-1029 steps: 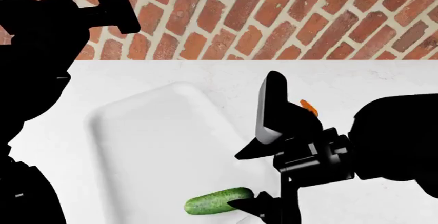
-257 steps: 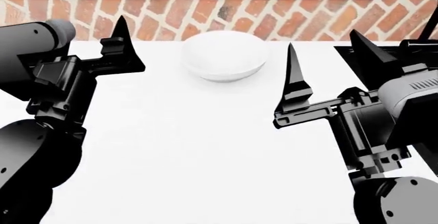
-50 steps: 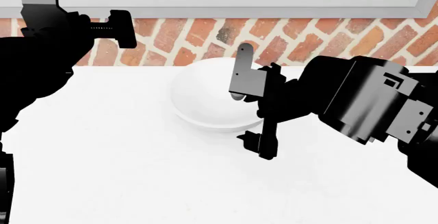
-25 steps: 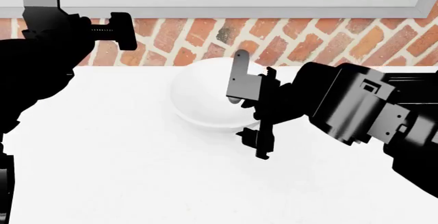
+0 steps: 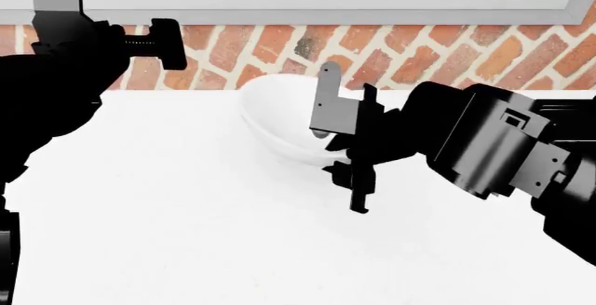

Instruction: Place the two vegetables and bowl onto the tray for setting up a vegetable dip station.

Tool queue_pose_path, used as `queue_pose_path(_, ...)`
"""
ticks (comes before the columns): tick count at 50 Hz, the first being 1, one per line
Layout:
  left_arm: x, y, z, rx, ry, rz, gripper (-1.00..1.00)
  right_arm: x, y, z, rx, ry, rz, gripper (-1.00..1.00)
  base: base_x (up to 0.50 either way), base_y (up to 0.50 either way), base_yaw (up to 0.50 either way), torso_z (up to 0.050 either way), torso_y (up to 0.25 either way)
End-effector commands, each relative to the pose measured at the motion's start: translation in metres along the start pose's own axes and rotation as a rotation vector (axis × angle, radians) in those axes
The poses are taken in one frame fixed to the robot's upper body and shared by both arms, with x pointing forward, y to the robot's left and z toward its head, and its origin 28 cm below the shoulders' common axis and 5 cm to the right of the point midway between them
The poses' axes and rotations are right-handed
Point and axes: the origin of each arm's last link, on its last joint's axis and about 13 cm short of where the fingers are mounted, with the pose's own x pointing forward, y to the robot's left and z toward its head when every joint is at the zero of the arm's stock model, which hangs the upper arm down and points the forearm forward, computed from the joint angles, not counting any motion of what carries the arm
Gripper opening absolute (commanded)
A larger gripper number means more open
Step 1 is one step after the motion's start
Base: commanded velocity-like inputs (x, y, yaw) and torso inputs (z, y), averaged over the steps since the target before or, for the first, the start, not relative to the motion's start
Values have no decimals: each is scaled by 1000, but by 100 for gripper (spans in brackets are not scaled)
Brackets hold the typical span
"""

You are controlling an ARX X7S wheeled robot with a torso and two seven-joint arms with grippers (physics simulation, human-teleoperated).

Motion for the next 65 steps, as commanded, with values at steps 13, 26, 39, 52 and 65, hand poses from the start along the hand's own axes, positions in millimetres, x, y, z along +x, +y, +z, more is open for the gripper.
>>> queue_pose_path(13, -4, 0, -2, -14, -7, -9, 100, -60, 38, -6, -83, -116, -72, -100, 0, 0, 0, 0, 0)
queue_pose_path(26, -5, 1, -6, -24, -5, -13, 100, -87, 56, -8, -137, -162, -177, -100, 0, 0, 0, 0, 0)
queue_pose_path(39, -17, -1, -7, -29, -27, -38, 100, -131, 119, -18, -156, -220, -419, -100, 0, 0, 0, 0, 0)
queue_pose_path(52, -32, -3, -3, -22, -66, -69, 100, -161, 162, -38, -7, -267, -670, -100, 0, 0, 0, 0, 0)
queue_pose_path(65, -36, -4, 1, -21, -82, -77, 100, -158, 169, -38, 47, -376, -726, -100, 0, 0, 0, 0, 1)
